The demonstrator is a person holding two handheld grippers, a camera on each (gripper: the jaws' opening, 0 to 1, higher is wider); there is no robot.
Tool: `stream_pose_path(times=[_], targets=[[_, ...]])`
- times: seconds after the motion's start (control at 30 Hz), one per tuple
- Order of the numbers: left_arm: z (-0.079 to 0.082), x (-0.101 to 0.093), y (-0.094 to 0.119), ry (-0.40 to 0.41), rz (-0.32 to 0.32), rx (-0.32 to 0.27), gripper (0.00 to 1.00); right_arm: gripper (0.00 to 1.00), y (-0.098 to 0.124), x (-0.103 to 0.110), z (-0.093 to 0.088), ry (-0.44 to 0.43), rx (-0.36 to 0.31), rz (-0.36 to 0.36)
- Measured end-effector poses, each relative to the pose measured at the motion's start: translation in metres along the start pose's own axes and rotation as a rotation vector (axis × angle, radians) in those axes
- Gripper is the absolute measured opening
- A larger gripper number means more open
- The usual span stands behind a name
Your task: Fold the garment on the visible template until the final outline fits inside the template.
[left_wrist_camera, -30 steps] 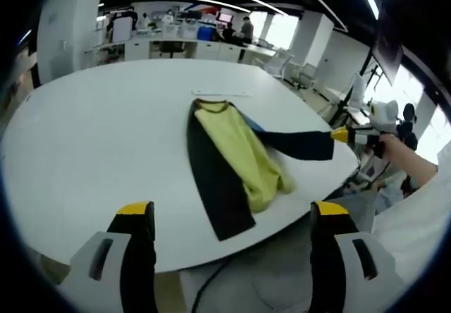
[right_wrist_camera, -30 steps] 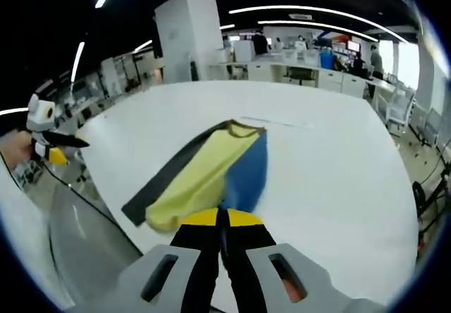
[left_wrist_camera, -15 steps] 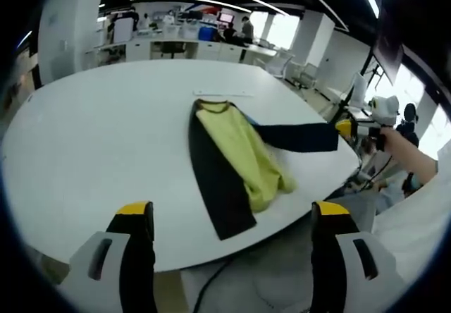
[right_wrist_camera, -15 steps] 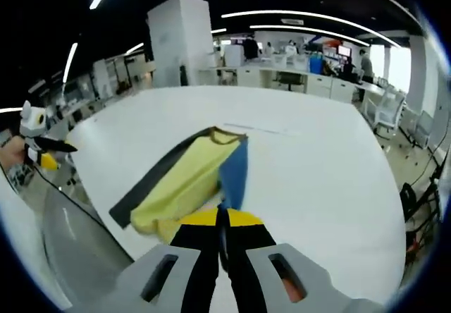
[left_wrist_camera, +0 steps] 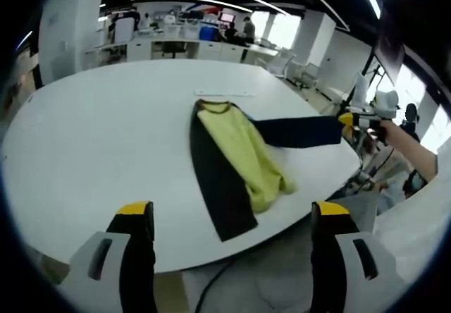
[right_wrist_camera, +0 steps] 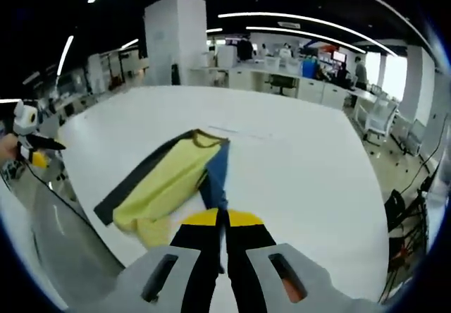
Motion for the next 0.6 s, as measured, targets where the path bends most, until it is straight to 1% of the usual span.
stream_pose_path(times=[0.2,0.6], targets=[[0.000,0.002,-0.001,-0.002,0.005,0.006,0.89,0.02,0.004,-0.014,0.000,0.007,0.011,-0.023],[0.001,0.001,-0.006,-0.006,0.007,0.018,0.88,0.02,0.013,-0.034,0.000,0.006,0.022,-0.070]])
Point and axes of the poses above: the point that each gripper's makers call its tool centre point, and the gripper's own axes: y roughly backward along the fingers, x roughly to its left, z roughly out of its top, the point moved 2 cm from there along y, roughly backward along the fingers, and after that the axes turned 13 degrees about z, right-handed, at the moved point
